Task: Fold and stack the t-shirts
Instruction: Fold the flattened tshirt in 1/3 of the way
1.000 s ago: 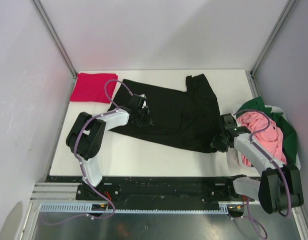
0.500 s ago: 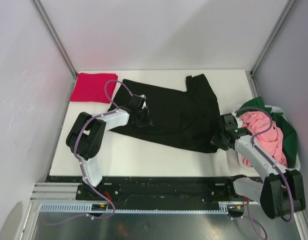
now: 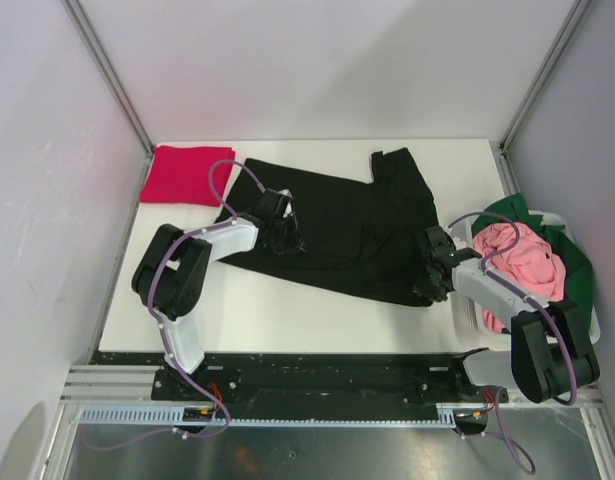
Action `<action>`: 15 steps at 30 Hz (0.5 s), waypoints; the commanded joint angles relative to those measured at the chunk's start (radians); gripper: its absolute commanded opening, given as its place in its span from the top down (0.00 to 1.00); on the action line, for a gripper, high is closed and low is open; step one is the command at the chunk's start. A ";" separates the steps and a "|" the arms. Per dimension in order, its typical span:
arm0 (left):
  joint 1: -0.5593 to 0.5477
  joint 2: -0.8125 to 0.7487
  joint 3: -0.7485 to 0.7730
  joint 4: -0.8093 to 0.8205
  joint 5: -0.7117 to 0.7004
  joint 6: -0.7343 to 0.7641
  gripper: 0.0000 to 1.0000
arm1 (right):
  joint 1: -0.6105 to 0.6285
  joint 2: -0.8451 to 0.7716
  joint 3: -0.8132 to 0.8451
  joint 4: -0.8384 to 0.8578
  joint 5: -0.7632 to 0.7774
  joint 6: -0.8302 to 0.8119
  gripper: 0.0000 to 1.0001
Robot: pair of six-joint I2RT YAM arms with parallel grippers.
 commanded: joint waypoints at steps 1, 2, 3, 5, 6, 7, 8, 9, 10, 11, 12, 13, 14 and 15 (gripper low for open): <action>0.011 -0.001 -0.007 0.015 -0.012 -0.011 0.73 | -0.004 -0.006 0.025 -0.032 0.091 0.019 0.78; 0.011 -0.002 -0.007 0.015 -0.012 -0.012 0.73 | -0.009 -0.009 0.025 -0.048 0.100 0.026 0.83; 0.011 -0.002 -0.007 0.015 -0.012 -0.013 0.73 | -0.014 -0.018 0.022 -0.061 0.102 0.031 0.85; 0.011 -0.002 -0.007 0.014 -0.014 -0.012 0.73 | -0.027 -0.037 0.011 -0.077 0.100 0.042 0.88; 0.012 -0.003 -0.007 0.014 -0.014 -0.012 0.73 | -0.033 -0.047 0.003 -0.081 0.095 0.047 0.88; 0.012 -0.002 -0.008 0.015 -0.015 -0.011 0.73 | -0.040 -0.054 -0.006 -0.083 0.086 0.051 0.88; 0.012 -0.001 -0.008 0.015 -0.015 -0.012 0.73 | -0.047 -0.060 -0.015 -0.084 0.074 0.054 0.88; 0.013 0.000 -0.008 0.015 -0.016 -0.012 0.73 | -0.051 -0.064 -0.023 -0.082 0.059 0.057 0.89; 0.014 0.000 -0.008 0.015 -0.016 -0.012 0.73 | -0.053 -0.067 -0.032 -0.079 0.045 0.060 0.89; 0.014 0.000 -0.009 0.014 -0.016 -0.012 0.73 | -0.053 -0.069 -0.039 -0.076 0.027 0.063 0.89; 0.014 0.000 -0.008 0.014 -0.015 -0.012 0.73 | -0.051 -0.072 -0.048 -0.074 0.011 0.065 0.88; 0.014 0.000 -0.007 0.014 -0.014 -0.012 0.73 | -0.048 -0.074 -0.055 -0.070 -0.004 0.067 0.86; 0.014 0.000 -0.007 0.014 -0.012 -0.012 0.73 | -0.042 -0.078 -0.062 -0.068 -0.017 0.069 0.84; 0.013 -0.001 -0.006 0.015 -0.010 -0.012 0.73 | -0.036 -0.082 -0.065 -0.069 -0.025 0.071 0.82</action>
